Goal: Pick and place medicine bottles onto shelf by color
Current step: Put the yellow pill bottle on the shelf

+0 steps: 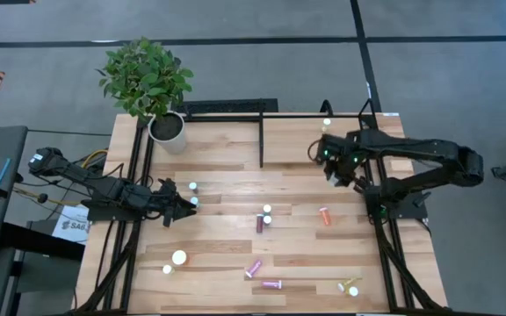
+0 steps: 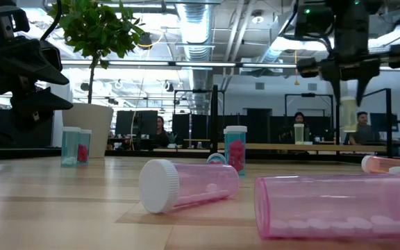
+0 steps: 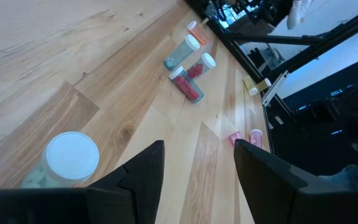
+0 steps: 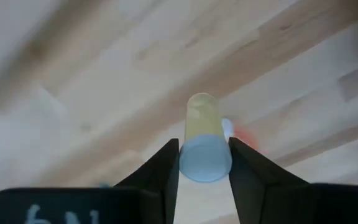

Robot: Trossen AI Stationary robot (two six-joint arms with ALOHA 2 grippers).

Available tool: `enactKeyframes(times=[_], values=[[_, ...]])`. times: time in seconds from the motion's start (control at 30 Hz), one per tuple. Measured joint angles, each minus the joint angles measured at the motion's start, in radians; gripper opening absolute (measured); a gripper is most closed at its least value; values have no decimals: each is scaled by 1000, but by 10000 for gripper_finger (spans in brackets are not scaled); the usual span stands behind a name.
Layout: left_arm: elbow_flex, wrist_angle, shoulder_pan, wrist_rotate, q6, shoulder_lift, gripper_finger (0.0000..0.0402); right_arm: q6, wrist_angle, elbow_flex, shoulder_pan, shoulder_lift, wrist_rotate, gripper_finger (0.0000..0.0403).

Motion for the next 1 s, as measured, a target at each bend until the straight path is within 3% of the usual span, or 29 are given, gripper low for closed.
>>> enactKeyframes(times=[0.2,0.47,0.77,1.0], values=[[0,0,0,0,0,0,180,172,-10,31,-151,0,40,145],[0,0,0,0,0,0,180,325,44,39,-329,2,72,125],[0,0,0,0,0,0,180,172,101,39,-480,29,98,126],[0,0,0,0,0,0,180,0,40,131,-545,159,75,124]])
